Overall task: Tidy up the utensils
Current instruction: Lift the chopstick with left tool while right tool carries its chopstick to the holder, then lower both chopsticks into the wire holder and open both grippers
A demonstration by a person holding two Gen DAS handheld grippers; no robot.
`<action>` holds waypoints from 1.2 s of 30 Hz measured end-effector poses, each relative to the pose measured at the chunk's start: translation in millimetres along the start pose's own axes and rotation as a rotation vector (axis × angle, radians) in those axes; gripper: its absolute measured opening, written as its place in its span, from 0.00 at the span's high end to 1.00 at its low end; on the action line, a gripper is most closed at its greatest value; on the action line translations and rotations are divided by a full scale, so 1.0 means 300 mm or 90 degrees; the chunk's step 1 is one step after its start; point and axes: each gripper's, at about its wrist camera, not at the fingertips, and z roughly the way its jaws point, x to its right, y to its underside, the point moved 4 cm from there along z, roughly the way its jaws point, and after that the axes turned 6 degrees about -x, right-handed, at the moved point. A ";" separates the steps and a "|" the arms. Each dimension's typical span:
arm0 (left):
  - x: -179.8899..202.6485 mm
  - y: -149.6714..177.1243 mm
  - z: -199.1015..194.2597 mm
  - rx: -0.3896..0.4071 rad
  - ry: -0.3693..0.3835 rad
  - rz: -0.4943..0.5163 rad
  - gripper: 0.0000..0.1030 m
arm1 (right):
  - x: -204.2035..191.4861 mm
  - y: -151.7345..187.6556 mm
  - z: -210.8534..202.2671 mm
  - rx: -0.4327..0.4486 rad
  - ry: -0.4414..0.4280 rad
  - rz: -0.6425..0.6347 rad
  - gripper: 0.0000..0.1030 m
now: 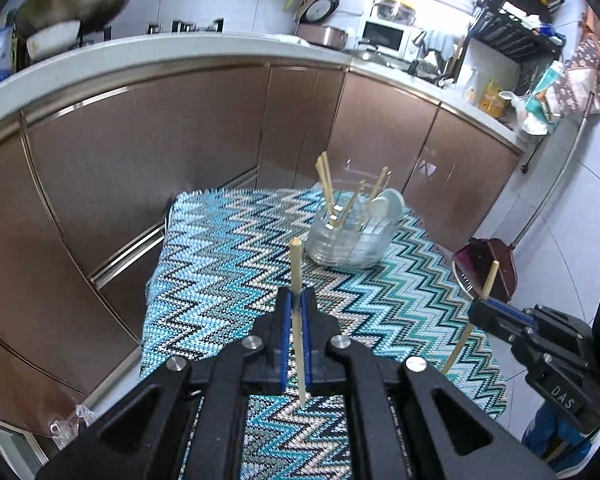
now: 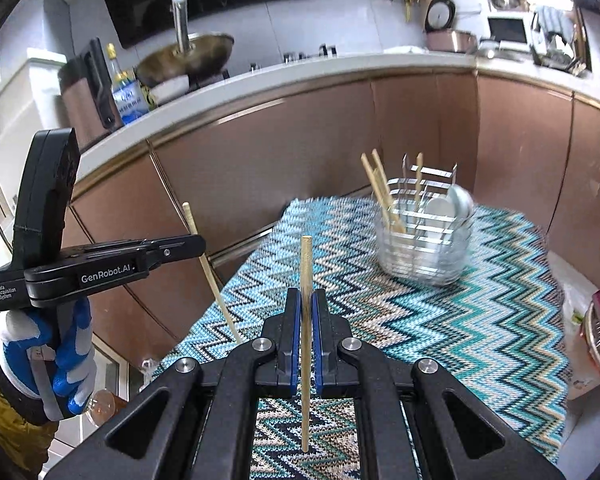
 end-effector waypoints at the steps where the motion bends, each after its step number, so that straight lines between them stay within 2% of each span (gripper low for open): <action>1: 0.010 -0.001 -0.027 0.008 0.001 0.002 0.96 | -0.001 -0.002 -0.023 0.009 0.005 -0.001 0.95; 11: 0.101 -0.073 -0.222 0.081 0.024 0.012 0.96 | 0.005 -0.079 -0.230 0.099 0.041 -0.004 0.95; 18: 0.144 -0.207 -0.247 0.127 0.030 0.012 0.96 | 0.023 -0.193 -0.297 0.159 0.049 -0.016 0.95; 29: 0.197 -0.490 -0.116 0.207 0.020 0.010 0.96 | 0.142 -0.448 -0.276 0.253 0.064 -0.034 0.95; 36: 0.219 -0.636 0.114 0.205 0.028 0.008 0.96 | 0.232 -0.615 -0.204 0.293 0.070 -0.052 0.95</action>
